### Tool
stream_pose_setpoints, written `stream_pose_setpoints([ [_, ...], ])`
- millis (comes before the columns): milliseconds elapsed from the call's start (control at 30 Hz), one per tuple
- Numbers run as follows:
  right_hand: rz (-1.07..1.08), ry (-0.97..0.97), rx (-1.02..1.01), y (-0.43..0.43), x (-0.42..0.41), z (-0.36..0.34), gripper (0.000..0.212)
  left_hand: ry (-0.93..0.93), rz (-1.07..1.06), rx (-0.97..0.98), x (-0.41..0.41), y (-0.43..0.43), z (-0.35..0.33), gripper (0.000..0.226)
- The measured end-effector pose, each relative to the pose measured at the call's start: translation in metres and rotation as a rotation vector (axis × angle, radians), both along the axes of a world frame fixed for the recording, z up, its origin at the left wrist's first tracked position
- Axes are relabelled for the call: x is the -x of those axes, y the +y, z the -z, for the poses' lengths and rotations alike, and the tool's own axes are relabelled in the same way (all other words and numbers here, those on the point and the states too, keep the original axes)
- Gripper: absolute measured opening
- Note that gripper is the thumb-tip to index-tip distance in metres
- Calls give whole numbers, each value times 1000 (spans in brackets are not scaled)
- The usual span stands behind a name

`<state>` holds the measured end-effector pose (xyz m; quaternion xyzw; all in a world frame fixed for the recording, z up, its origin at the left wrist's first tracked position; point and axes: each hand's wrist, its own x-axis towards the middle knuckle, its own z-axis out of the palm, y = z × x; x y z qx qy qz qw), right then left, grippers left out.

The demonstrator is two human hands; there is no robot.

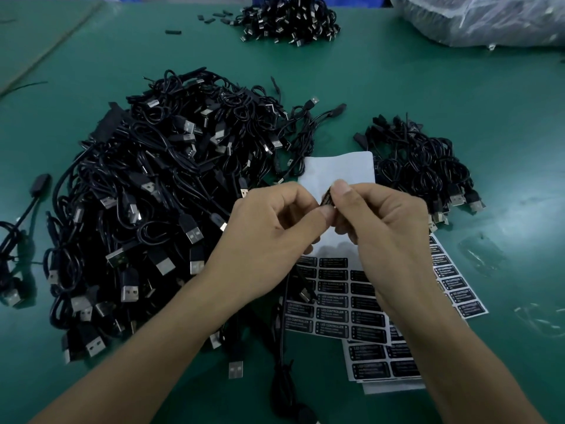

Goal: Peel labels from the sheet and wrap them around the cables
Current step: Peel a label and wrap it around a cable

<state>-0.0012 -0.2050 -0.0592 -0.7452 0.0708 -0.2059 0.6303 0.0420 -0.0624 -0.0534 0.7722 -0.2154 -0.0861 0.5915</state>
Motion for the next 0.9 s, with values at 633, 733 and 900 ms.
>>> stream_pose_setpoints([
  [633, -352, 187, 96, -27, 12, -28, 23, 235, -319, 497, -16, 16, -22, 32],
  [733, -51, 211, 200, -52, 8, -35, 14, 268, -324, 515, -17, 16, -21, 35],
  [900, 411, 178, 525, -90, -21, -46, 12, 183, -230, 266, -15, 13, -14, 26],
])
